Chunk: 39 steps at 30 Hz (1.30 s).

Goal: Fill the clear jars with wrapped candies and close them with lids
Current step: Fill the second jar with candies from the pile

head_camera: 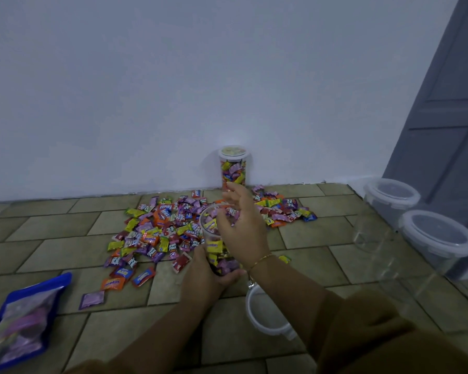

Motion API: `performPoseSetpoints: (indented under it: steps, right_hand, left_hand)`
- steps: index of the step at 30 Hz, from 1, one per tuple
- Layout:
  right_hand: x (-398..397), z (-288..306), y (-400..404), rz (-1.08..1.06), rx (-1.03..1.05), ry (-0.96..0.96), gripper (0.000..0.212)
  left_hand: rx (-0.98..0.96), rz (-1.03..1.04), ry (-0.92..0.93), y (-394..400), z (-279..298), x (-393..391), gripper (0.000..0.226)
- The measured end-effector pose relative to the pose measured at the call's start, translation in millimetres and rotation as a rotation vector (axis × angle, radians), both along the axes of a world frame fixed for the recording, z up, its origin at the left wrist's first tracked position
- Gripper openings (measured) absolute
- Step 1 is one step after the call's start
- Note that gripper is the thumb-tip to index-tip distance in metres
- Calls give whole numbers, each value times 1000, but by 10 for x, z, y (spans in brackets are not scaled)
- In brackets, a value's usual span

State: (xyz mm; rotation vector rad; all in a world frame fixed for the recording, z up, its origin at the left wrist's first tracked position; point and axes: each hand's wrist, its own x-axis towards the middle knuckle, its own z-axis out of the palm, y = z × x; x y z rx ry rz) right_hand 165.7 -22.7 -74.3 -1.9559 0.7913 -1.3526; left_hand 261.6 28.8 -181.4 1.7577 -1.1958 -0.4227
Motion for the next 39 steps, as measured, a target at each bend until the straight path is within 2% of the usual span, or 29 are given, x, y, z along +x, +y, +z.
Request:
performPoseSetpoints:
  steps: [2,5,7,8,10,12,15,17,18,22,32,34,37,39]
  right_hand:
    - [-20,41,-6,18,51,0,38]
    - [-106,130,-56,63,203,-134,8]
    - [-204,127,-151,-12,228,-195,15]
    - [-271,108,-208,-77,213,-156,20]
    - [-420,32,-351,-188,207,48,17]
    - [-584,-122,-532,-224,262,405,15]
    - [-756,-356,-668,-150,450,939,45]
    - [-795,-458,-672,-122,531,1111,62]
    - [-796,-492,-672,-120,541,1144,61]
    - [-753,-603,-763,-155,497,1047,36]
    - [-638,-771,-1059,-271,444,614,51]
    - [-626,-811,-1115,-323,387,668,66]
    - [-612,-861,-1203,-396,258,878,89]
    - [-581,-884,-1253,-368,225,954,95]
  left_hand:
    - [-2,-6,4,0,6,-4,78]
    - [12,-19,43,-8,22,-9,82]
    - [4,-27,73,-20,39,-2,83]
    - [0,-31,85,-23,55,-1,82]
    - [-8,-29,106,-34,84,3,85]
    - [-5,-29,119,-40,91,10,98]
    - [38,-14,112,-37,84,18,118]
    - [54,-5,105,-32,75,17,118]
    - [57,-4,103,-40,75,13,115]
    - [59,-1,109,-93,93,4,92]
    - [76,11,86,-253,177,79,78]
    - [75,29,61,-259,141,74,77]
    - [90,37,54,-272,97,86,79]
    - [101,37,47,-276,91,95,76]
